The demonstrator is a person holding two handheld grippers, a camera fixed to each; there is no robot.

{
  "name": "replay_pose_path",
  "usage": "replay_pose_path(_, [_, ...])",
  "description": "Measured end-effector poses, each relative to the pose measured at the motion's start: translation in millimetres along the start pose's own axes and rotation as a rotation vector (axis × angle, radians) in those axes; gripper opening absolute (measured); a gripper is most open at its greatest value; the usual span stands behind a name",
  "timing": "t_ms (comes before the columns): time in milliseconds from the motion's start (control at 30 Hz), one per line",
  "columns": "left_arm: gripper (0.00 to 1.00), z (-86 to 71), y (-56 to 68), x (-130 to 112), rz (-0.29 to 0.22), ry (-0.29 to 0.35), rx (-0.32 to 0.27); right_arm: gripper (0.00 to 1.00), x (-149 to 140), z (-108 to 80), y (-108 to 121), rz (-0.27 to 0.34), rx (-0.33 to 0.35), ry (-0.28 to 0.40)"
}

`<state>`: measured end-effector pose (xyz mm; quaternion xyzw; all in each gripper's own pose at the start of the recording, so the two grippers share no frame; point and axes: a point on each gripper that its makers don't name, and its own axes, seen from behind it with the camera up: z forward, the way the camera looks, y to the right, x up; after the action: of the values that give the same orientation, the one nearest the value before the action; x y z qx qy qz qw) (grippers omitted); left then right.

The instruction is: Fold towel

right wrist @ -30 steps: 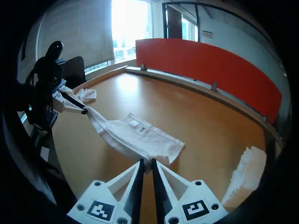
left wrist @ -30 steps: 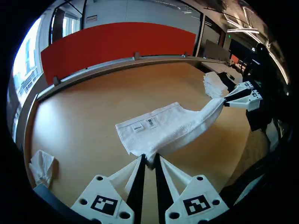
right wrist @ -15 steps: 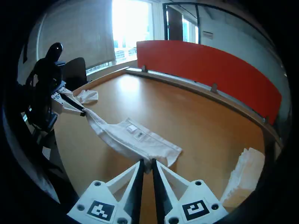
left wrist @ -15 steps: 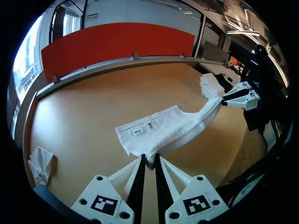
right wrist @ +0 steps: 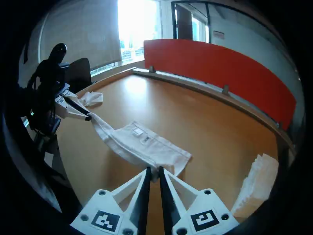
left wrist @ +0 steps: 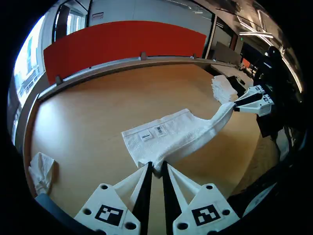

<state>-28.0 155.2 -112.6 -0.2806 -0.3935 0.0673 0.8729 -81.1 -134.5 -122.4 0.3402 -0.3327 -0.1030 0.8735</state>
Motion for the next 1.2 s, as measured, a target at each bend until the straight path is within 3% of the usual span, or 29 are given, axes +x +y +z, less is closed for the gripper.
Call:
replay_pose_path(267, [0.18,16.3,-7.0,2.5,-0.004,-0.008,0.000,0.16,-3.0,13.7,8.1,0.002,-0.005,-0.016])
replay_pose_path(800, [0.18,67.8,-34.9,1.8,0.001,-0.036,0.028,0.16,-20.1,61.4,30.9,0.027,-0.010,-0.068])
replay_pose_path(1200, [0.18,92.9,-44.7,-1.3,0.010,-0.059,0.036,0.16,-30.1,83.6,44.7,0.045,-0.023,-0.101])
